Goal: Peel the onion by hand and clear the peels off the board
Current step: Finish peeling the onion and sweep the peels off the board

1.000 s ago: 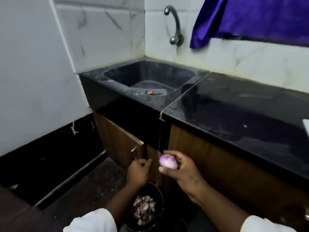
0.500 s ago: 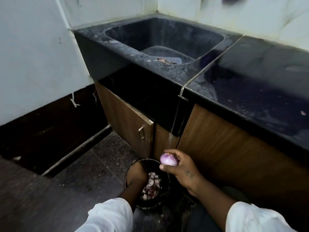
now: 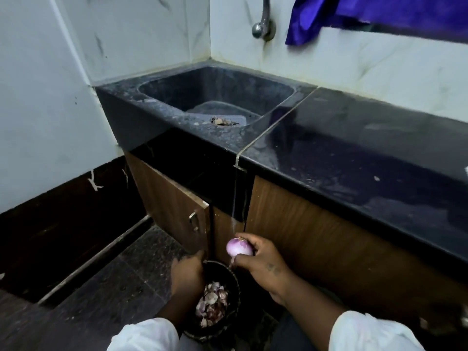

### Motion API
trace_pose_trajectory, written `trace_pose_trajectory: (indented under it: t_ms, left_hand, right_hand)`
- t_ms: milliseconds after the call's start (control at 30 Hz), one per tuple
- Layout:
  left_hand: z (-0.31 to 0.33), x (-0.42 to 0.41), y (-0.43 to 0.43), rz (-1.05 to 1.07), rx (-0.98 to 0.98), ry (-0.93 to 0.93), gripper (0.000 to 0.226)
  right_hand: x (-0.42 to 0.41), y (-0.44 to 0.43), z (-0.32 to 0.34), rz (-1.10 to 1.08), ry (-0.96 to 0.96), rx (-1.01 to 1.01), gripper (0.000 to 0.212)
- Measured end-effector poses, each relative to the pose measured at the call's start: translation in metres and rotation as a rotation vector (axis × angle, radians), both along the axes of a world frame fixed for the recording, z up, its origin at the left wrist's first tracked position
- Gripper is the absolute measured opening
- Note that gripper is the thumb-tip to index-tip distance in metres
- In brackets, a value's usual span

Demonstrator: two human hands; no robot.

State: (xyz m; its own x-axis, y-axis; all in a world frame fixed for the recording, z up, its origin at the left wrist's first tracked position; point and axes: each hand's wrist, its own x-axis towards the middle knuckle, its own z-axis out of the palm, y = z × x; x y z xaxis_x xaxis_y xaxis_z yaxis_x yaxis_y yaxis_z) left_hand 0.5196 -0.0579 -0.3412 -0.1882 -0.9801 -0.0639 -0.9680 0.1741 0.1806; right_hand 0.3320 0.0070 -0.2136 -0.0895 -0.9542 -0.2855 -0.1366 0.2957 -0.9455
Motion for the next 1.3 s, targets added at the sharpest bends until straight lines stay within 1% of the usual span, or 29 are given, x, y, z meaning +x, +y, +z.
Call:
trace_pose_trajectory:
  t_ms: [33,67,133,200,267,333,400,467,533,567,667,767,833,900,967,1067,1167,1300]
  left_hand:
    - [0.007,0.000,0.003,-0.028,-0.001,-0.025,0.043]
    - [0.016,-0.001,0.006,-0.038,0.004,-0.011,0.042]
    - [0.036,-0.007,0.015,-0.071,0.002,0.061,0.030]
    - [0.063,-0.017,0.027,-0.158,-0.081,0.175,0.024]
    - [0.091,-0.038,0.040,-0.278,-0.236,0.313,0.029]
    - [0.127,-0.065,0.057,-0.341,-0.362,0.521,0.040]
    - [0.174,-0.100,0.077,-0.424,-0.441,0.741,0.036]
    - [0.217,-0.136,0.089,-0.508,-0.494,0.914,0.029]
    - [0.259,-0.179,0.097,-0.581,-0.491,1.077,0.029]
    - [0.278,-0.202,0.100,-0.632,-0.457,1.145,0.029]
    - [0.319,-0.269,0.109,-0.811,-0.237,1.279,0.024]
    - [0.337,-0.330,0.121,-0.900,0.003,1.313,0.022]
    - [0.338,-0.366,0.123,-0.890,0.159,1.346,0.025]
    - [0.337,-0.399,0.123,-0.843,0.245,1.346,0.025]
    - [0.336,-0.423,0.122,-0.820,0.257,1.310,0.026]
    - [0.334,-0.450,0.116,-0.845,0.283,1.240,0.025]
    - [0.330,-0.464,0.107,-0.869,0.313,1.124,0.029]
    - [0.314,-0.472,0.101,-0.898,0.333,1.033,0.022]
  right_hand:
    - [-0.002,0.004,0.007,0.006,0.000,-0.016,0.060]
    - [-0.004,0.009,0.015,0.009,0.001,-0.038,0.061]
    - [-0.009,0.020,0.031,0.007,0.005,-0.092,0.060]
    - [-0.017,0.035,0.048,-0.020,0.010,-0.162,0.056]
    - [-0.030,0.050,0.069,-0.067,0.037,-0.243,0.054]
    - [-0.047,0.067,0.092,-0.114,0.063,-0.322,0.056]
    - [-0.073,0.088,0.118,-0.174,0.098,-0.404,0.057]
    - [-0.103,0.108,0.148,-0.240,0.141,-0.465,0.061]
    - [-0.140,0.130,0.180,-0.332,0.173,-0.506,0.061]
    - [-0.159,0.141,0.195,-0.375,0.170,-0.521,0.057]
    - [-0.216,0.167,0.228,-0.487,0.134,-0.577,0.033]
    - [-0.269,0.194,0.249,-0.562,0.094,-0.563,0.029]
    - [-0.300,0.207,0.256,-0.554,0.030,-0.506,0.029]
    - [-0.329,0.214,0.258,-0.549,-0.026,-0.457,0.029]
    - [-0.352,0.216,0.254,-0.579,-0.037,-0.434,0.032]
    - [-0.378,0.213,0.239,-0.628,0.008,-0.409,0.040]
    - [-0.394,0.210,0.222,-0.653,0.062,-0.394,0.044]
    - [-0.405,0.206,0.201,-0.626,0.058,-0.415,0.036]
